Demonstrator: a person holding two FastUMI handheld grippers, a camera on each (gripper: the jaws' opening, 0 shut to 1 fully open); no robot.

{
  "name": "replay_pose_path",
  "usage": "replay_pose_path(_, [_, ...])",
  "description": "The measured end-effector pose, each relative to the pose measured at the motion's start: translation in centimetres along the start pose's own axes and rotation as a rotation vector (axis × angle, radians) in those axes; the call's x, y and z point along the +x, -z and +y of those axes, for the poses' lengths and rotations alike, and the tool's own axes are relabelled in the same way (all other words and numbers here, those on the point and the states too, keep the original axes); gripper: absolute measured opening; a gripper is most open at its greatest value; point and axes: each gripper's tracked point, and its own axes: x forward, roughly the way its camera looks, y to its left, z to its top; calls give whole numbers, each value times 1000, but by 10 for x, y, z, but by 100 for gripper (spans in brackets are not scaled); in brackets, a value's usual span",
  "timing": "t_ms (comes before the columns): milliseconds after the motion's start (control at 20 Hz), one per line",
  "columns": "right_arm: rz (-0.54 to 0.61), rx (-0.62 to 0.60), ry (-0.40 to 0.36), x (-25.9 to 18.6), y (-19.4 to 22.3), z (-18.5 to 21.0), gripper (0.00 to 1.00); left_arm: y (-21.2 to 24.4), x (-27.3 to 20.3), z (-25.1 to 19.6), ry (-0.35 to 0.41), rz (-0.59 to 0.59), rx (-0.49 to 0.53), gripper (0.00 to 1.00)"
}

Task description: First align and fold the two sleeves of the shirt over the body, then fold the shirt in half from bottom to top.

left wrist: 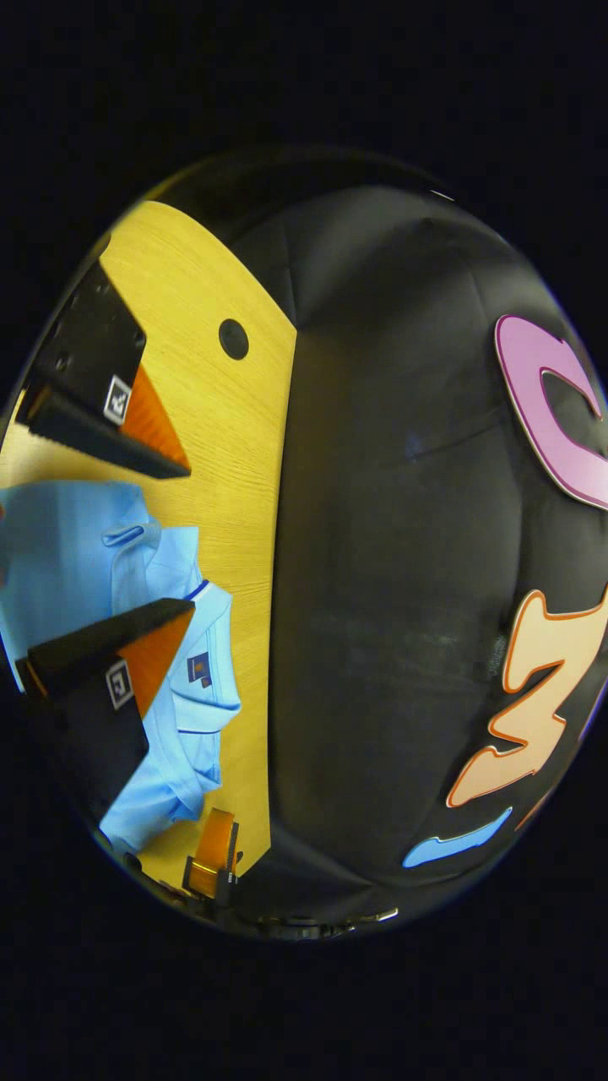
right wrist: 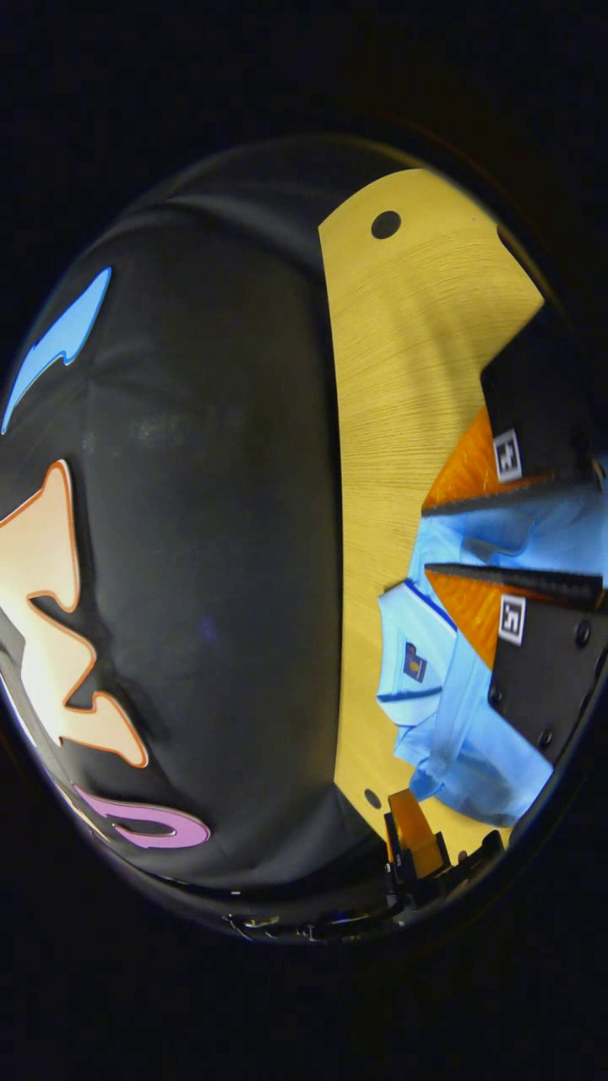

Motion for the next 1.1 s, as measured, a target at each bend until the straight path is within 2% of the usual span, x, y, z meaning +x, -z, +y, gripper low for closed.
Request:
replay_pose_path(50, [-18, 5, -4, -10, -5, 0, 63, -7, -9, 1, -6, -18, 1, 92])
replay_pose_path(100, [-38, 9, -15, -21, -7, 2, 72, -12, -21, 0, -5, -35, 4, 96])
replay_pose_path(200, [-67, 5, -27, -46, -14, 5, 94, -20, -46, -3, -5, -55, 20, 96])
replay_pose_path(300, [-102, -7, -38, -74, -20, 10, 97, -18, -73, -3, -19, -35, 32, 96])
replay_pose_path(450, [-160, 3, -73, -118, -30, 26, 97, -19, -113, -24, 37, -34, -22, 96])
replay_pose_path(550, [-196, -19, -66, -147, -38, 28, 97, -22, -137, -29, 44, -47, -19, 96])
replay_pose_path(650, [-251, -37, -33, -172, -50, 27, 97, -27, -161, -32, 34, -72, -1, 96])
replay_pose_path(900, [-327, -84, -62, -225, -59, 49, 97, -48, -203, -44, 35, -172, 5, 96])
replay_pose_path(950, [-317, -93, -75, -233, -58, 55, 92, -51, -211, -50, 50, -184, 6, 96])
replay_pose_path(1000, [-320, -97, -83, -238, -57, 58, 96, -52, -217, -57, 71, -196, 3, 95])
replay_pose_path(1100, [-325, -98, -101, -248, -60, 66, 96, -57, -229, -71, 115, -214, 2, 95])
